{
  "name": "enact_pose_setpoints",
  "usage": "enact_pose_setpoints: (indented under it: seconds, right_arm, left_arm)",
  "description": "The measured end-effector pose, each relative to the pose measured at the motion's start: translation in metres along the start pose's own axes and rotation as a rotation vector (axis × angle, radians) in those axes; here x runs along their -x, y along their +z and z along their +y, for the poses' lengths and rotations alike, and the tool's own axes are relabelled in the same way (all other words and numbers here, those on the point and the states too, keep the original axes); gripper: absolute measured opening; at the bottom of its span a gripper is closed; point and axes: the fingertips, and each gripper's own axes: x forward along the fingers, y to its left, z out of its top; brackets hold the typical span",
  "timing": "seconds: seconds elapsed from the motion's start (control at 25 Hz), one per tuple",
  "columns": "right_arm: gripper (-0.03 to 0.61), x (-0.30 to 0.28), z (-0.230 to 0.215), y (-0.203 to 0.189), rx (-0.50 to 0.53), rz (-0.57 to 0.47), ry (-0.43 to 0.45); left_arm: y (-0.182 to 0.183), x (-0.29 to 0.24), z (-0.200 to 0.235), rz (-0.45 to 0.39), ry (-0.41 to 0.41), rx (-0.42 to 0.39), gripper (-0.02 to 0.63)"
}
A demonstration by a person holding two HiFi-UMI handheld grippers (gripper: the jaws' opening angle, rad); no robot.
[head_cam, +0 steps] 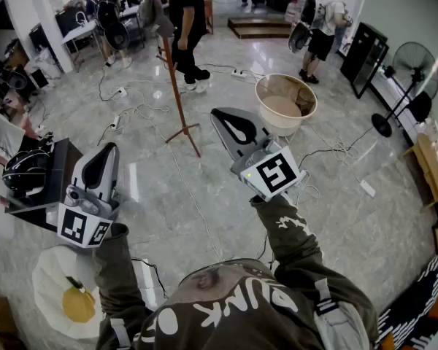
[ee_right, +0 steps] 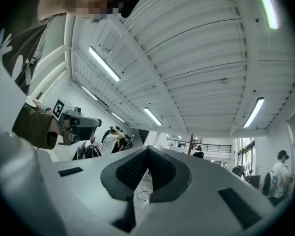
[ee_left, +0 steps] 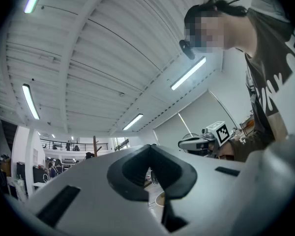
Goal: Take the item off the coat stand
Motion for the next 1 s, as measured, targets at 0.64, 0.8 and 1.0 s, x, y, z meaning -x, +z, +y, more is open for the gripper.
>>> enact_pose_setpoints:
  seconds: [0.64, 0.8, 1.0]
  right_arm:
    - [0.020, 0.004, 0.006, -0.003, 0.032, -0.009, 0.034]
    - [0.149, 0.001, 0.007, -0.015, -0.002, 0.003, 0.064]
    - [0.338, 0.005, 0.000, -0.021, -0.052, 0.009, 0.098]
  left_arm:
    - [-0.002, -0.002, -0.008, 0.016, -0.003, -0.001, 0.005]
    - [-0.009, -0.005, -0.009, 0.026, 0.001, 0.001, 0.005]
    - [-0.011, -0.015, -0.017, 0.037, 0.000, 0.003, 0.005]
